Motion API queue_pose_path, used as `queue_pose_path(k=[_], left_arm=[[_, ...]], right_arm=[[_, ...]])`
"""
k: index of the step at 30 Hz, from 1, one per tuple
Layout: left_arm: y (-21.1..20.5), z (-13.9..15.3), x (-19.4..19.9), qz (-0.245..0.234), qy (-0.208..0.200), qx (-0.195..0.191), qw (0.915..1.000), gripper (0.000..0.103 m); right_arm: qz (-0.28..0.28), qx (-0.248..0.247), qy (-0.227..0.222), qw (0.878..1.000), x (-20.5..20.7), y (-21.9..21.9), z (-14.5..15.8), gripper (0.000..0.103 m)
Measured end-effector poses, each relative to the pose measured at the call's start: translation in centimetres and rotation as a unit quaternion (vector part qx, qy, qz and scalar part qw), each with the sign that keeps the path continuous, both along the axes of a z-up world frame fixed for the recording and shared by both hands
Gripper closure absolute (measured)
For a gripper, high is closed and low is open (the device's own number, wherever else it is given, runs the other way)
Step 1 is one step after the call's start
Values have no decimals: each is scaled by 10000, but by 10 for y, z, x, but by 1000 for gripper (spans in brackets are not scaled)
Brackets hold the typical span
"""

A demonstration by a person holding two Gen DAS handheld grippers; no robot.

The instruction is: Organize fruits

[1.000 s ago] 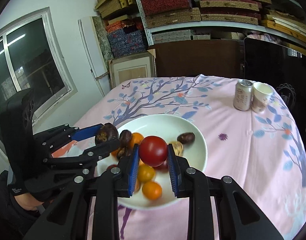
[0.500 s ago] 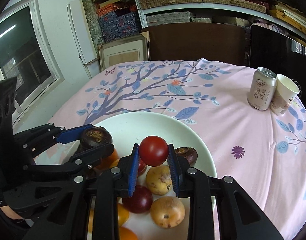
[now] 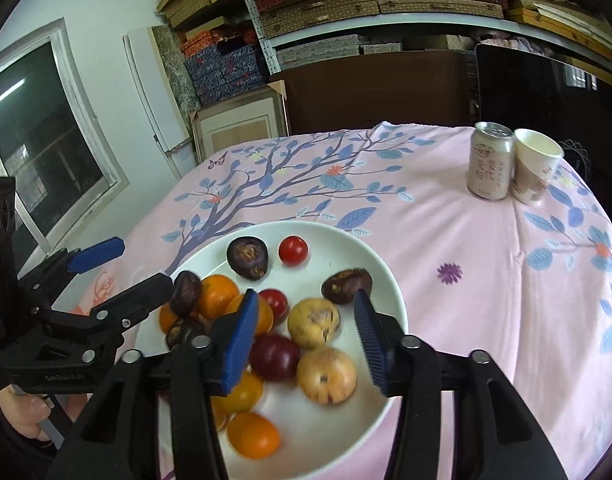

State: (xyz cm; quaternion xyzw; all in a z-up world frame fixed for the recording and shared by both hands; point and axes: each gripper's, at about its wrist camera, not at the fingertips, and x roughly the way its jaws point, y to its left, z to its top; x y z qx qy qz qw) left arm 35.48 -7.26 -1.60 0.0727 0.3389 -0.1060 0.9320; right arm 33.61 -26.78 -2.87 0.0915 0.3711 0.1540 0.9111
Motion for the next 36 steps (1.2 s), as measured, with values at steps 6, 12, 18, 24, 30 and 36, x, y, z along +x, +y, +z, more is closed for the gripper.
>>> queue_pose_path(k=[6, 12, 18, 24, 30, 36], left_arm=[[6, 6, -66, 63, -118, 392, 9991, 4], [41, 7, -134, 264, -2, 30, 9996, 4], [70, 24, -216, 660, -286, 8, 9974, 4], [86, 47, -299, 809, -655, -99, 9945, 4], [83, 58, -364, 810, -899, 57, 9926, 4], [78, 65, -394, 660, -969, -9, 9931, 4]], right_arm=[[-130, -104, 148, 9998, -61, -4, 0, 19], [-517, -199, 337, 9979, -138, -6, -12, 5], [-567, -441, -26, 9974, -218, 14, 4, 4], [-538, -502, -648, 9952, -297, 36, 39, 4], [-804, -563, -1004, 9901, -364, 44, 61, 4], [-980, -691, -1272, 9846, -402, 47, 65, 4]])
